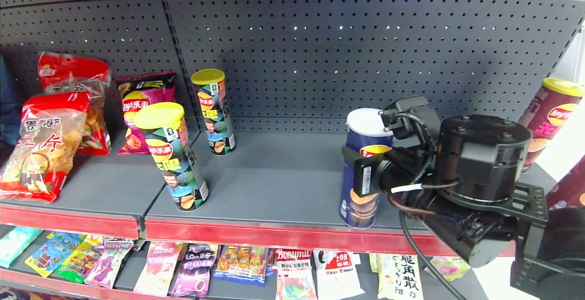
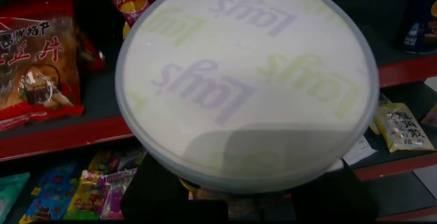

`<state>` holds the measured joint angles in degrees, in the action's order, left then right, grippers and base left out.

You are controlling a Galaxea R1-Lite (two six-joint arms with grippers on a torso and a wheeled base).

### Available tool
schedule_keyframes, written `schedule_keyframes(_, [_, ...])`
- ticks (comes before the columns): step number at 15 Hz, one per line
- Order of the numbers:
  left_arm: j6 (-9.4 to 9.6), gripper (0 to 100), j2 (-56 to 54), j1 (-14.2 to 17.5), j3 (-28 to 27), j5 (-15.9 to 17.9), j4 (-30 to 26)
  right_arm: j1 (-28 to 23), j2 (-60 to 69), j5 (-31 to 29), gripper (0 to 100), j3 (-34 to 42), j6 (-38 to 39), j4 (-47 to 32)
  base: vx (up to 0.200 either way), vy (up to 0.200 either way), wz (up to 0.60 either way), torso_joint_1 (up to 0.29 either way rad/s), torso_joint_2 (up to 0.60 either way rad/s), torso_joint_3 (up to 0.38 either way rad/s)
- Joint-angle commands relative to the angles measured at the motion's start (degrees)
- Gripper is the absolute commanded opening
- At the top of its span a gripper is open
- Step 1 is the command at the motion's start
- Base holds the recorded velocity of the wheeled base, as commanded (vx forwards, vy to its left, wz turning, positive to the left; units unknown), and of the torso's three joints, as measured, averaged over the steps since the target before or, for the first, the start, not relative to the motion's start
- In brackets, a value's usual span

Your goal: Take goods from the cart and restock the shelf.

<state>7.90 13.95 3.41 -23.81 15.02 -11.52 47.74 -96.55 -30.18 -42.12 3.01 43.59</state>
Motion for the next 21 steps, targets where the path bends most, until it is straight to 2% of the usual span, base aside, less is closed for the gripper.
schedule_keyframes(1, [0.01,0,0.03,0.01,0.08,0.01,0.01,0.07,-0.13,0.04,0,0.28,-0.29,-0.18,0.0,0.0,0.0,0.0,0.0,0.0])
schedule_keyframes(8, [0.01,0,0.03,0.01,0.43,0.01,0.01,-0.19,-0.04,-0.05,0,-0.16,-0.9,-0.18,0.0,0.0,0.0,0.0,0.0,0.0])
schedule_keyframes(9, [0.01,0,0.03,0.01,0.52,0.01,0.01,-0.19,0.05,-0.05,100,-0.07,-0.9,-0.09,0.0,0.0,0.0,0.0,0.0,0.0])
schedule_keyframes(14, [0.01,0,0.12,-0.07,0.52,0.01,0.01,0.07,2.42,-0.05,100,1.86,-0.9,0.09,0.0,0.0,0.0,0.0,0.0,0.0])
schedule_keyframes(21, [0.01,0,0.38,0.01,0.52,0.1,0.01,0.87,14.9,0.48,100,12.59,-0.55,0.09,0.0,0.0,0.0,0.0,0.0,0.0])
